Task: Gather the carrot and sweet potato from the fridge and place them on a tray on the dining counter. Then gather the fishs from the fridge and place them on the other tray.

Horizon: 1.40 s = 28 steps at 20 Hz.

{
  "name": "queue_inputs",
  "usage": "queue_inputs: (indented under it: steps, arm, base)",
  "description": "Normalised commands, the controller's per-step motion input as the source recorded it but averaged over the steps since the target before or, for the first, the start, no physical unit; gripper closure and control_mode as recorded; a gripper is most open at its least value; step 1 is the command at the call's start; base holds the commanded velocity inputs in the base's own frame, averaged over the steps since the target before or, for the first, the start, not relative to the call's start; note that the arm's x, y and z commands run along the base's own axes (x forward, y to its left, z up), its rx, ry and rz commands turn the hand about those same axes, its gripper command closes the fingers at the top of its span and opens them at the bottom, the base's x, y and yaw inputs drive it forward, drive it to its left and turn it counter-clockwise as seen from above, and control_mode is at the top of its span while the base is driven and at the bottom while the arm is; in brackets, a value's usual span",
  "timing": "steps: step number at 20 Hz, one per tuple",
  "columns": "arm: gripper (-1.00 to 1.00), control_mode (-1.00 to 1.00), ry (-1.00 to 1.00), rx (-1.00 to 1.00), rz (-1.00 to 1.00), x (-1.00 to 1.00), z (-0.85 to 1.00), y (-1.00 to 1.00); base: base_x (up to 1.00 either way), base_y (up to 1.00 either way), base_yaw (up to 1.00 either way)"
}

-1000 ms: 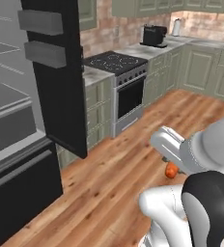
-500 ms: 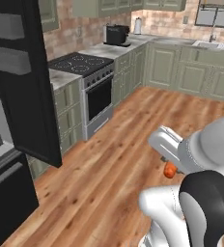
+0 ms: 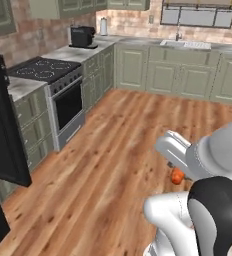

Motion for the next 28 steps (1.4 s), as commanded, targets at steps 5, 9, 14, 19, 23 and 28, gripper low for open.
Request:
queue_inputs:
  steps: [5, 9, 14, 19, 23, 28]
  arm:
    - [1.00, 1.00, 0.00, 0.00, 0.00, 0.00, 0.00, 0.00]
    - [1.00, 1.00, 0.00, 0.00, 0.00, 0.00, 0.00, 0.00]
    - [1.00, 1.00, 0.00, 0.00, 0.00, 0.00, 0.00, 0.00]
    - [1.00, 1.00, 0.00, 0.00, 0.00, 0.00, 0.00, 0.00]
    - [1.00, 1.00, 0.00, 0.00, 0.00, 0.00, 0.00, 0.00]
    - [1.00, 1.00, 0.00, 0.00, 0.00, 0.00, 0.00, 0.00]
  base:
    - [0.17, -0.26, -0.39]
    - [0.27, -0.16, -0.41]
    - [0.33, -0.04, -0.43]
    - [0.36, 0.00, -0.43]
    - [0.41, -0.01, -0.42]
    - [0.35, -0.05, -0.41]
